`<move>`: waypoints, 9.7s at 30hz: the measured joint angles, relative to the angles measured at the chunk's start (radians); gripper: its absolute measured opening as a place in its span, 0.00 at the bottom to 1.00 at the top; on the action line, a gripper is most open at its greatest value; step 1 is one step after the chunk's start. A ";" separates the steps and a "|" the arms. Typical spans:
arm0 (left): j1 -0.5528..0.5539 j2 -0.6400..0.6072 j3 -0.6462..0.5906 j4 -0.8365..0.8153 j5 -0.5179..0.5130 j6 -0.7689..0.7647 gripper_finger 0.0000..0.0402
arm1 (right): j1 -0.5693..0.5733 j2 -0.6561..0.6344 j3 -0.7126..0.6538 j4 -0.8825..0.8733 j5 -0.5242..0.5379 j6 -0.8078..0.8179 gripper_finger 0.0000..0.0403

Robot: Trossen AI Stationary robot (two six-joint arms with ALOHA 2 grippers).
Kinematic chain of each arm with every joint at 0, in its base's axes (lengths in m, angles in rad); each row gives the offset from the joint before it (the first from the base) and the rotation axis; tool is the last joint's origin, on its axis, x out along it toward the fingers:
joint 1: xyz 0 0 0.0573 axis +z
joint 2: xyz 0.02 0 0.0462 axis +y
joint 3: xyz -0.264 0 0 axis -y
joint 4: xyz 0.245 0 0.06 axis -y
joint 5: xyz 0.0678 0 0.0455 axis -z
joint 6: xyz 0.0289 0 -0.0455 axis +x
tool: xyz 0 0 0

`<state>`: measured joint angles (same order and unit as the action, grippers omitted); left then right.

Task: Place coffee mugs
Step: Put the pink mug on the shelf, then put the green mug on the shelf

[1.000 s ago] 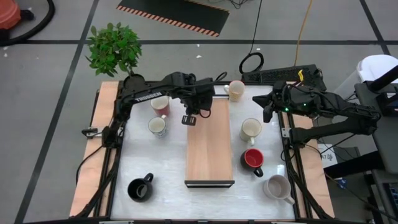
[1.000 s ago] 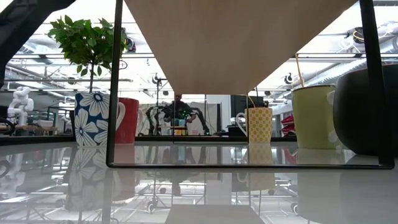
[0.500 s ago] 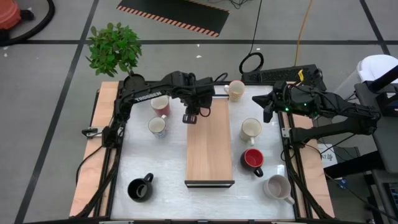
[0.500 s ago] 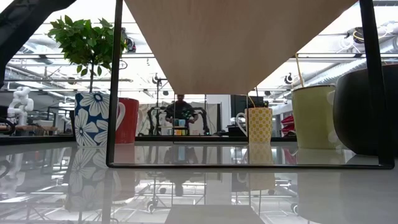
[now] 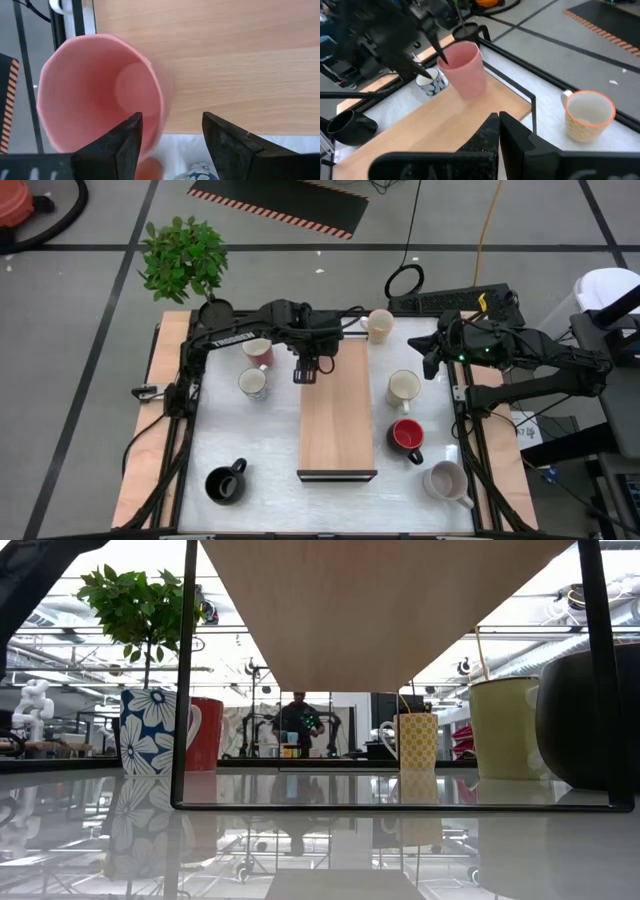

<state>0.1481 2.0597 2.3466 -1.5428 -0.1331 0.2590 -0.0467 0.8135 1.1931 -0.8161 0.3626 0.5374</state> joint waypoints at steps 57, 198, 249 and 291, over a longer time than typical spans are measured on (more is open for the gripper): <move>-0.160 -0.776 -0.836 0.275 -0.093 -0.570 0.53 | 0.337 0.213 -0.098 -0.188 -0.281 0.478 0.36; -0.109 -0.816 -0.914 0.447 -0.261 -0.584 0.53 | -0.033 0.331 0.247 -0.348 0.001 0.174 0.09; -0.108 -0.816 -0.914 0.444 -0.307 -0.550 0.53 | -0.177 0.527 0.254 -0.093 -0.210 -0.434 0.11; -0.093 -0.816 -0.914 0.444 -0.307 -0.497 0.53 | -0.177 0.537 0.200 -0.069 -0.054 -0.473 0.29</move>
<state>0.0548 1.2438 1.4325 -1.0989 -0.4404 -0.2379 -0.2234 1.3502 1.3933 -0.8852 0.3090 0.0644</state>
